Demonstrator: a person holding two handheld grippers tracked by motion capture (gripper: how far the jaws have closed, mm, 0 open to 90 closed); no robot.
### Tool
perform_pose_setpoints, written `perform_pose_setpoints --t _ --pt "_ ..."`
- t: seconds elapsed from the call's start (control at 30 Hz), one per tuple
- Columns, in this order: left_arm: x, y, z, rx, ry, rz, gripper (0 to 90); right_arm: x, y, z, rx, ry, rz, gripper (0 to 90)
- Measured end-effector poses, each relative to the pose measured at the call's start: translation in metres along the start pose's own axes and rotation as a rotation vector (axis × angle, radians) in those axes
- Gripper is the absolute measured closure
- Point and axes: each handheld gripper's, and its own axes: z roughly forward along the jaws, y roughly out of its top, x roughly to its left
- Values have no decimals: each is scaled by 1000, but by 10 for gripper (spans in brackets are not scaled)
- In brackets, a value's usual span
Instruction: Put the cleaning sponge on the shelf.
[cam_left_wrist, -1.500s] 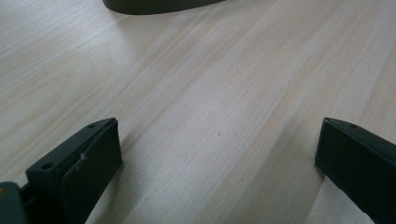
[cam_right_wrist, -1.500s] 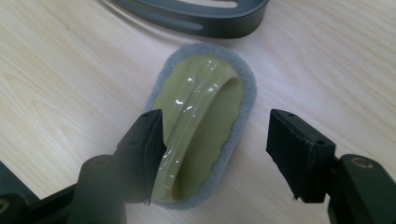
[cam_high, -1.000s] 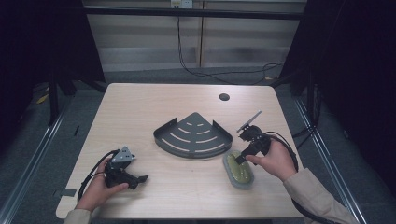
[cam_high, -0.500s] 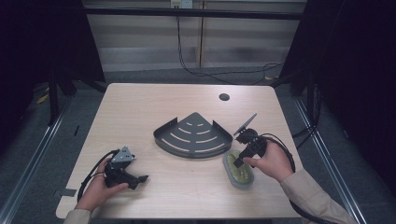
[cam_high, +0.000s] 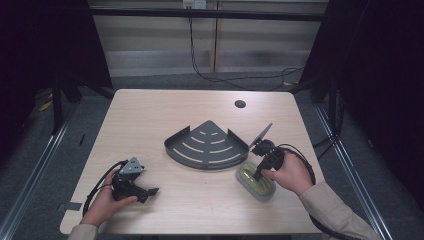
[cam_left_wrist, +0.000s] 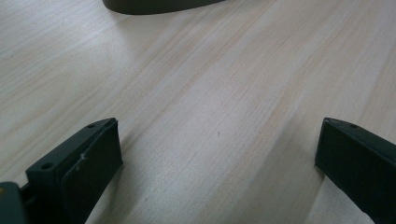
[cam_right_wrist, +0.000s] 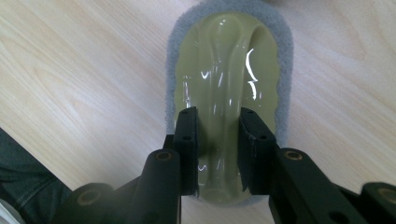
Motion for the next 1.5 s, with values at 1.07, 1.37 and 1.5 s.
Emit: perform_pose_setpoints --t 1.07,1.37,1.5 --pt "0 0 0 -5 0 -4 0 9 23 -49 11 14 -92 718" --pt "0 0 0 -5 0 -4 0 10 33 -57 9 16 -108 717" --pt "0 0 0 -4 1 -3 0 12 40 -61 6 11 -107 718"
